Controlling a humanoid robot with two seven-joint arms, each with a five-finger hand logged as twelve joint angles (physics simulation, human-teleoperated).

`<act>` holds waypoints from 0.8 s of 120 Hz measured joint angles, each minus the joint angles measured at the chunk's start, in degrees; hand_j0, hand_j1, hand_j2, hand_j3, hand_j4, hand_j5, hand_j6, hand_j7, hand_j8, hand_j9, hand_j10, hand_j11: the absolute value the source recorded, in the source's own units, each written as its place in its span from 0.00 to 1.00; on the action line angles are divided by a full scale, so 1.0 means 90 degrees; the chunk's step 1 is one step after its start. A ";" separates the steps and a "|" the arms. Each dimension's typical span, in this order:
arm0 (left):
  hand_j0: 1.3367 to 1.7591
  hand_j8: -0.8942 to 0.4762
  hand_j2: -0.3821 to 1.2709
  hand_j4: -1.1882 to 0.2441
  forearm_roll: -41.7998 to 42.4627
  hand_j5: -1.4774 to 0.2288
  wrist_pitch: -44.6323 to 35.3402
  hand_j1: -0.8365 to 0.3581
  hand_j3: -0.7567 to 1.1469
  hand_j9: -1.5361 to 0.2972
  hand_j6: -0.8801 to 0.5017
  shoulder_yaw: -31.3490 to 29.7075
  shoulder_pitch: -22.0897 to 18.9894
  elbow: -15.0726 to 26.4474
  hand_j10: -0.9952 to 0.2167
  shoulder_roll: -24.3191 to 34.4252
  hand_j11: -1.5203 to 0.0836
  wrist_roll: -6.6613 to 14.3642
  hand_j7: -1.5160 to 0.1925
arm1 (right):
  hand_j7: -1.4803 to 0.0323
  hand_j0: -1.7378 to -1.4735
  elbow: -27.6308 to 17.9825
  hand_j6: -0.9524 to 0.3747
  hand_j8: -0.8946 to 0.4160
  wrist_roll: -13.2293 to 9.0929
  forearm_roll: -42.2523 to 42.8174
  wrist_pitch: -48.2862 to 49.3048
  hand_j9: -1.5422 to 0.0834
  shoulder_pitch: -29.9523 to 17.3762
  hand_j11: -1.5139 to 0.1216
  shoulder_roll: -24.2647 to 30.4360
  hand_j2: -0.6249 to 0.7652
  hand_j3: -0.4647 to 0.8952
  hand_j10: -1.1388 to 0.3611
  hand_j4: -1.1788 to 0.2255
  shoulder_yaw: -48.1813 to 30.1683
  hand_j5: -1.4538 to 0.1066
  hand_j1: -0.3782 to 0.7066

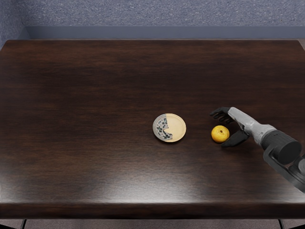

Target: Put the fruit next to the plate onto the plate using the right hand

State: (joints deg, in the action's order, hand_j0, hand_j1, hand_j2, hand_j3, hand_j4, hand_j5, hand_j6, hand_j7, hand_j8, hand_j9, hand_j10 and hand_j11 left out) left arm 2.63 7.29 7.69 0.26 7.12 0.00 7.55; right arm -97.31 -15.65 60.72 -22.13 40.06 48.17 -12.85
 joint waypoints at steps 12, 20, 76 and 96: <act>0.76 0.65 0.23 0.83 0.0000 0.87 0.0000 0.99 0.40 0.84 0.64 0.0000 0.0000 0.0000 0.82 0.0000 0.95 0.0000 0.89 | 0.66 0.30 -0.0005 0.44 0.40 0.0000 0.0020 -0.0001 0.66 -0.0001 0.63 -0.0001 0.40 0.34 0.51 0.58 0.0006 0.63 0.43; 0.76 0.65 0.23 0.83 0.0000 0.87 0.0000 0.99 0.40 0.84 0.64 0.0001 0.0000 0.0000 0.82 0.0000 0.95 0.0000 0.89 | 0.65 0.30 -0.0006 0.42 0.38 0.0000 0.0028 -0.0001 0.64 -0.0001 0.62 -0.0001 0.40 0.34 0.50 0.56 0.0009 0.61 0.45; 0.76 0.65 0.23 0.83 0.0000 0.87 0.0000 0.99 0.40 0.84 0.64 0.0001 0.0000 0.0000 0.82 0.0000 0.95 0.0000 0.89 | 0.54 0.30 -0.0003 0.33 0.36 -0.0001 0.0042 0.0022 0.54 0.0000 0.52 0.0003 0.48 0.34 0.42 0.48 0.0011 0.51 0.56; 0.76 0.65 0.23 0.83 0.0000 0.87 0.0000 0.99 0.40 0.84 0.64 0.0001 0.0000 0.0000 0.82 0.0000 0.95 0.0000 0.89 | 0.51 0.31 0.0001 0.35 0.38 -0.0006 0.0047 0.0044 0.50 0.0000 0.48 0.0000 0.52 0.34 0.39 0.44 0.0008 0.47 0.61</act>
State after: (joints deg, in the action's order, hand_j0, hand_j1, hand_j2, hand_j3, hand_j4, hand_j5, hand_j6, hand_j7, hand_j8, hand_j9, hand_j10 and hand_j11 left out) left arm 2.63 7.29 7.70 0.26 7.12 0.00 7.55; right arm -97.31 -15.70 61.14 -21.73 40.06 48.17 -12.77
